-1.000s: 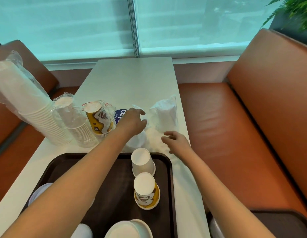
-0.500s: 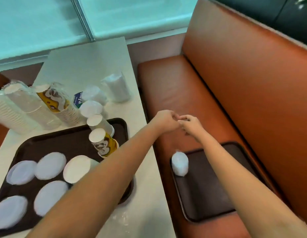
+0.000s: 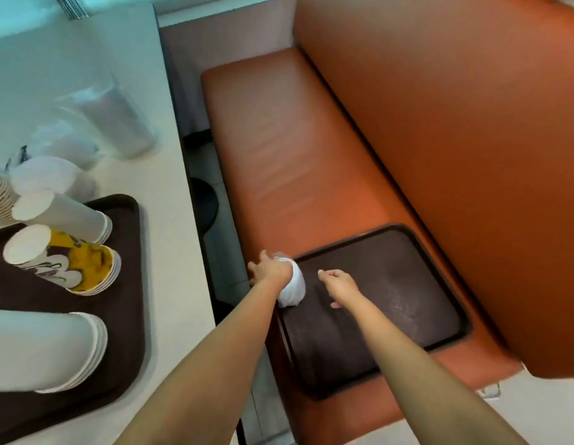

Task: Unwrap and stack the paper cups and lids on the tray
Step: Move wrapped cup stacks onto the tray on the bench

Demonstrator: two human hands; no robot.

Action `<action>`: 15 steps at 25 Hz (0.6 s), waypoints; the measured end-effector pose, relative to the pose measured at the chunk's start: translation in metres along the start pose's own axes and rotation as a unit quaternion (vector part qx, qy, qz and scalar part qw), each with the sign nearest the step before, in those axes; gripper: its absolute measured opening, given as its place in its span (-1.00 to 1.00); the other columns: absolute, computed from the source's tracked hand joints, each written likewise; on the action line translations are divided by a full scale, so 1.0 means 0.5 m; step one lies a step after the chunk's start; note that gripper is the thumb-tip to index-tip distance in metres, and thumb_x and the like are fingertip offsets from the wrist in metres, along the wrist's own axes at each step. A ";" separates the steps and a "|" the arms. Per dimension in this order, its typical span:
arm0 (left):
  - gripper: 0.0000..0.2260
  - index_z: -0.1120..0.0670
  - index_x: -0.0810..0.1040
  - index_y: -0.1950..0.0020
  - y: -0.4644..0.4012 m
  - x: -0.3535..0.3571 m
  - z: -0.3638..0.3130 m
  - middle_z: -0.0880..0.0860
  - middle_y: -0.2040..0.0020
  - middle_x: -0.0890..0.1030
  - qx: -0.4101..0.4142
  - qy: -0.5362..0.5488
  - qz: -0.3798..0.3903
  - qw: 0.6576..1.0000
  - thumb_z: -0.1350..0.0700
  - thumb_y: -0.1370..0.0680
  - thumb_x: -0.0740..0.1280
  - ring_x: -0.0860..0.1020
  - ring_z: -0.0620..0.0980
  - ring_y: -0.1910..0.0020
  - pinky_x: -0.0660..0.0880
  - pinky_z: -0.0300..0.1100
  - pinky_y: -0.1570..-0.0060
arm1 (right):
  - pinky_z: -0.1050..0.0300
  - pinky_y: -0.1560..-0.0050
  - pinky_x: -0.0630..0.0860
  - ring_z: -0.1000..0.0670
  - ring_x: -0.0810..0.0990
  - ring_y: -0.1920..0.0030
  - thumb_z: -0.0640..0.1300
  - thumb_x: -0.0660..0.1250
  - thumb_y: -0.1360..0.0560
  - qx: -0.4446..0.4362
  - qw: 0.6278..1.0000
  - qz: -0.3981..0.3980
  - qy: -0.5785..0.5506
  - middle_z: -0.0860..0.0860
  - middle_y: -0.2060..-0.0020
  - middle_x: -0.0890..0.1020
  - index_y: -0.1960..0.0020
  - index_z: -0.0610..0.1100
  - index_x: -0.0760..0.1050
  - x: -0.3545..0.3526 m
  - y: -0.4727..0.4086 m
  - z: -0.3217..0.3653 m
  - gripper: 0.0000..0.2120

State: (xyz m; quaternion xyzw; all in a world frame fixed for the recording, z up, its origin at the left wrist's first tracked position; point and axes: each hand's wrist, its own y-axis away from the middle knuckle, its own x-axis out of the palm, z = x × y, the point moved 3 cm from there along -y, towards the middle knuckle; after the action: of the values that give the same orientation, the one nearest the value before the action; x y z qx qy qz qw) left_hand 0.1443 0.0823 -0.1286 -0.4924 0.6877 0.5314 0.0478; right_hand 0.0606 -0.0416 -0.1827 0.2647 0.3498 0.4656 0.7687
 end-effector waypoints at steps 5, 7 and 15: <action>-0.32 -0.21 0.02 -0.52 -0.064 0.039 0.023 0.04 -0.55 -0.12 0.031 -0.046 0.058 0.997 0.25 -0.52 0.20 0.23 0.17 -0.44 0.34 -0.11 -0.24 | -0.07 -0.12 0.46 -0.07 0.40 -0.27 0.12 0.06 -0.62 0.047 0.983 0.108 -0.140 0.04 -0.34 0.36 -0.49 0.11 0.17 0.082 -0.050 -0.079 -0.56; -0.35 -0.23 0.05 -0.51 -0.076 0.057 0.023 0.09 -0.53 0.05 0.033 -0.055 0.096 0.993 0.20 -0.53 0.23 0.26 0.20 -0.41 0.35 -0.03 -0.29 | -0.14 -0.17 0.44 -0.09 0.32 -0.38 0.15 0.01 -0.63 0.046 0.973 0.142 -0.175 0.08 -0.44 0.25 -0.51 0.18 0.05 0.111 -0.063 -0.094 -0.53; -0.44 -0.17 0.09 -0.49 -0.019 0.040 0.011 0.17 -0.41 0.23 -0.022 0.002 0.167 0.986 0.12 -0.58 0.25 0.37 0.22 -0.26 0.53 0.01 -0.08 | 0.06 0.16 0.53 -0.09 0.54 -0.10 -0.01 0.20 -0.59 0.020 0.943 0.068 -0.326 -0.08 -0.17 0.52 -0.23 0.00 0.41 0.096 -0.026 -0.099 -0.77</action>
State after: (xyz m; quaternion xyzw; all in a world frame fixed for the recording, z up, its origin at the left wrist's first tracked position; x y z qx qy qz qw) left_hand 0.1384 0.0746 -0.1494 -0.3726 0.7486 0.5457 -0.0543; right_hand 0.0443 0.0002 -0.2368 0.4405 0.0709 0.3976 0.8018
